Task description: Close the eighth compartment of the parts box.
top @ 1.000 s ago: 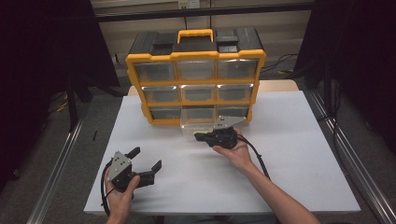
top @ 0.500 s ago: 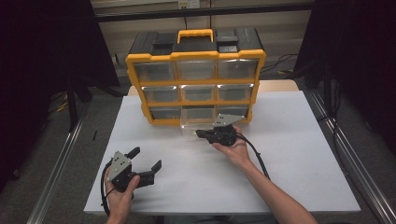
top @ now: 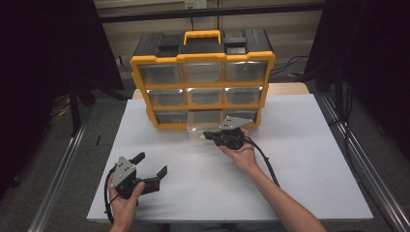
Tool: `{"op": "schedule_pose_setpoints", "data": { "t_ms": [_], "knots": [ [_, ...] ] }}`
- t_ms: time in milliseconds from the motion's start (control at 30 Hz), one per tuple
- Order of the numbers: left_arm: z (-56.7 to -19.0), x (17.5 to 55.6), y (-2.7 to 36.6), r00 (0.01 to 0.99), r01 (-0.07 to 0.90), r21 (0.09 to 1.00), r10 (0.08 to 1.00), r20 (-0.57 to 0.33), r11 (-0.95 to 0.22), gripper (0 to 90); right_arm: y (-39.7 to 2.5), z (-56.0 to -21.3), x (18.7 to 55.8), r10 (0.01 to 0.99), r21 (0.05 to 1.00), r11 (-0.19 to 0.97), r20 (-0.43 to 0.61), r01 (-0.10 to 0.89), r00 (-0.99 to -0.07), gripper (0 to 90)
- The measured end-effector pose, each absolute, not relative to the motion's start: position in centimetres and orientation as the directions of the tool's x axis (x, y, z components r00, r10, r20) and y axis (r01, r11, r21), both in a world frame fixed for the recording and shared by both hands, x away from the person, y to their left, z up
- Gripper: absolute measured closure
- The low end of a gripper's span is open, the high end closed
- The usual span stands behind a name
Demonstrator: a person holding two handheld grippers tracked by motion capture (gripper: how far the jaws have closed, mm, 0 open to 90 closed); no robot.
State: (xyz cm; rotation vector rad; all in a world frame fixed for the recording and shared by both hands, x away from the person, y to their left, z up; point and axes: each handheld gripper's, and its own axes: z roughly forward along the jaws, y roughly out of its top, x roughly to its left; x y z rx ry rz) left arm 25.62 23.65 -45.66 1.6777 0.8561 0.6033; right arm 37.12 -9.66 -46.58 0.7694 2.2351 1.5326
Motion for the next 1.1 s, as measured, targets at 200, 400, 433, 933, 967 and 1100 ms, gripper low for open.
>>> {"op": "schedule_pose_setpoints", "data": {
  "t_ms": [200, 400, 433, 933, 967, 1100],
  "knots": [
    [-45.67, 25.62, 23.65, 0.608, 0.235, 0.963, 0.793, -0.039, -0.134, 5.5, -9.59, -46.63, 37.19, 0.599, 0.926, 0.292, 0.019, 0.241, -0.801, 90.0],
    [-45.66, 25.61, 23.65, 0.607, 0.234, 0.963, 0.794, -0.036, -0.135, 5.5, -9.55, -46.65, 37.35, 0.603, 0.929, 0.28, 0.026, 0.242, -0.797, 90.0],
    [-45.67, 25.62, 23.65, 0.608, 0.234, 0.963, 0.793, -0.037, -0.135, 5.5, -9.55, -46.65, 37.37, 0.604, 0.929, 0.28, 0.026, 0.242, -0.797, 90.0],
    [-45.7, 25.68, 23.63, 0.615, 0.23, 0.963, 0.788, -0.034, -0.138, 5.5, -9.55, -46.65, 37.89, 0.609, 0.929, 0.28, 0.024, 0.243, -0.793, 90.0],
    [-45.7, 25.69, 23.63, 0.615, 0.23, 0.963, 0.788, -0.034, -0.138, 5.5, -9.56, -46.65, 37.93, 0.609, 0.929, 0.279, 0.027, 0.245, -0.793, 90.0],
    [-45.68, 25.65, 23.63, 0.611, 0.232, 0.962, 0.791, -0.029, -0.144, 5.5, -9.52, -46.63, 38.06, 0.614, 0.928, 0.275, 0.031, 0.251, -0.789, 90.0]
  ]
}}
